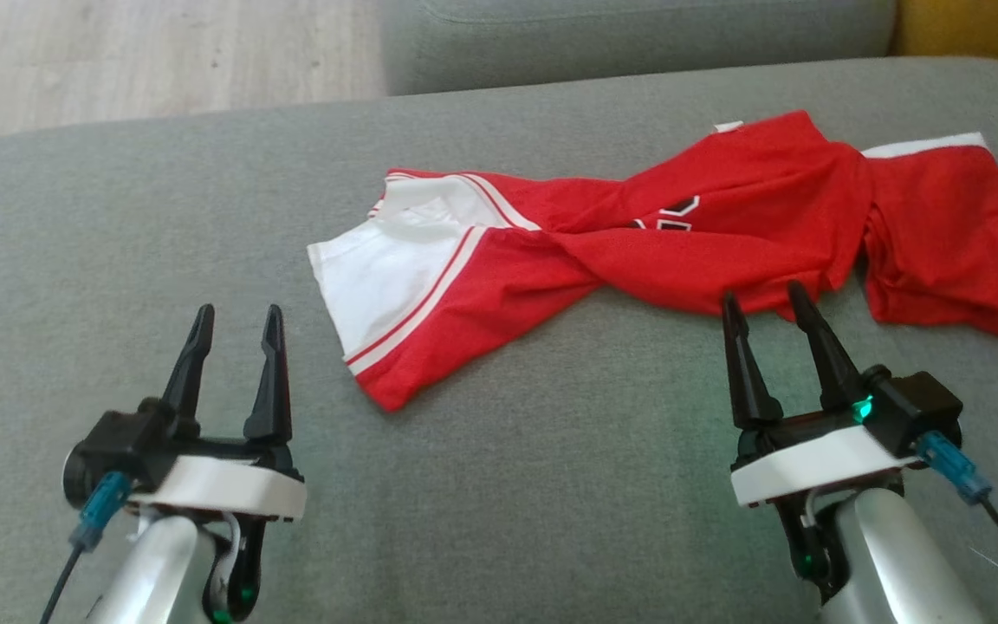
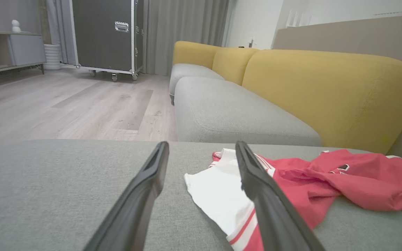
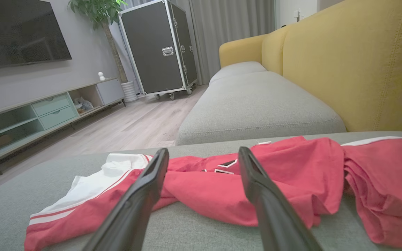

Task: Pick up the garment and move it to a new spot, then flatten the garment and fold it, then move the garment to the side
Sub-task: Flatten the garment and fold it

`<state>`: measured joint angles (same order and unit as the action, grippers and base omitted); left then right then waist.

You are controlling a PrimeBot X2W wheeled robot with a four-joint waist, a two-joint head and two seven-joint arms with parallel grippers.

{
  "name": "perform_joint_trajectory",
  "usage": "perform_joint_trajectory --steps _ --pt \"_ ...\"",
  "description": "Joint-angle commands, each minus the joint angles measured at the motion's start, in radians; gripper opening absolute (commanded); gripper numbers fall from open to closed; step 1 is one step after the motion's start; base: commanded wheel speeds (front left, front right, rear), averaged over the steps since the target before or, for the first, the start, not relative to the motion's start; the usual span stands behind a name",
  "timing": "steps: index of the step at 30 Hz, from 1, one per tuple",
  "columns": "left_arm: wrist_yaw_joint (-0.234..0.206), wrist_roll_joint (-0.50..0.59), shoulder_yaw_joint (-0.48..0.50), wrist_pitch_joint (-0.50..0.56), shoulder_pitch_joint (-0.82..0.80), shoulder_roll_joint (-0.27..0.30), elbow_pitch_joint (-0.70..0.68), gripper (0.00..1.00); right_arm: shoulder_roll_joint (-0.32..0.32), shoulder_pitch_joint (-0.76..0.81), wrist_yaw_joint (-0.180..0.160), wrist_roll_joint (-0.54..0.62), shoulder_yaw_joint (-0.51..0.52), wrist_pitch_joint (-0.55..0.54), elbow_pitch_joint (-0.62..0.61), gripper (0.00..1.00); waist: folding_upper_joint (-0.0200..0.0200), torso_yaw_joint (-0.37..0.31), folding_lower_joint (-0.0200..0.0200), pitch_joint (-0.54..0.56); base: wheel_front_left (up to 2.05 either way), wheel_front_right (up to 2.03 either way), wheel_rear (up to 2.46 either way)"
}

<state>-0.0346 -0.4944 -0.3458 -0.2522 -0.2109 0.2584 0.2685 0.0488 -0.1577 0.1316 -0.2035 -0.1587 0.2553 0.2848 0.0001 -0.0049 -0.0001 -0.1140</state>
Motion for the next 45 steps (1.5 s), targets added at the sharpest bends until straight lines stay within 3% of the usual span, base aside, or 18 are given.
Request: perform_joint_trajectory --steps 1,13,22,33,34,35,45 --pt "0.000 0.009 0.043 -0.009 -0.060 0.015 -0.016 1.00 0.001 -0.034 -0.001 0.005 -0.026 0.006 -0.035 1.00 -0.0001 -0.011 0.0001 -0.010 0.00 0.00 0.00" --pt "-0.011 0.033 -0.007 0.142 -0.237 0.010 0.226 1.00 0.001 -0.060 -0.001 0.010 -0.026 0.006 -0.059 1.00 -0.0001 -0.058 0.0001 -0.122 0.00 0.00 0.00" --pt "0.040 0.030 -0.023 0.154 -0.390 0.001 0.393 1.00 0.001 -0.086 -0.001 0.017 -0.027 0.006 -0.067 1.00 -0.0001 -0.080 0.0001 -0.190 0.00 0.00 0.00" --pt "0.072 0.025 -0.031 0.169 -0.514 0.011 0.583 1.00 0.001 -0.105 -0.001 0.005 -0.027 0.006 -0.077 1.00 -0.0001 -0.122 0.0001 -0.234 0.00 0.00 0.00" --pt "0.080 0.024 -0.034 0.171 -0.520 0.011 0.596 0.45 0.001 -0.104 -0.001 0.004 -0.026 0.006 -0.078 1.00 -0.0001 -0.123 0.0001 -0.235 0.00 0.00 0.00" --pt "0.088 0.024 -0.038 0.167 -0.525 0.011 0.606 0.00 0.001 -0.104 -0.001 0.004 -0.024 0.006 -0.078 1.00 -0.0001 -0.124 0.0001 -0.235 0.00 0.00 0.00" --pt "0.093 0.049 -0.035 0.019 -0.570 0.039 0.606 0.00 0.001 -0.102 -0.001 0.005 -0.014 0.006 -0.059 1.00 -0.0001 -0.092 0.0001 -0.193 0.00 0.00 0.00"
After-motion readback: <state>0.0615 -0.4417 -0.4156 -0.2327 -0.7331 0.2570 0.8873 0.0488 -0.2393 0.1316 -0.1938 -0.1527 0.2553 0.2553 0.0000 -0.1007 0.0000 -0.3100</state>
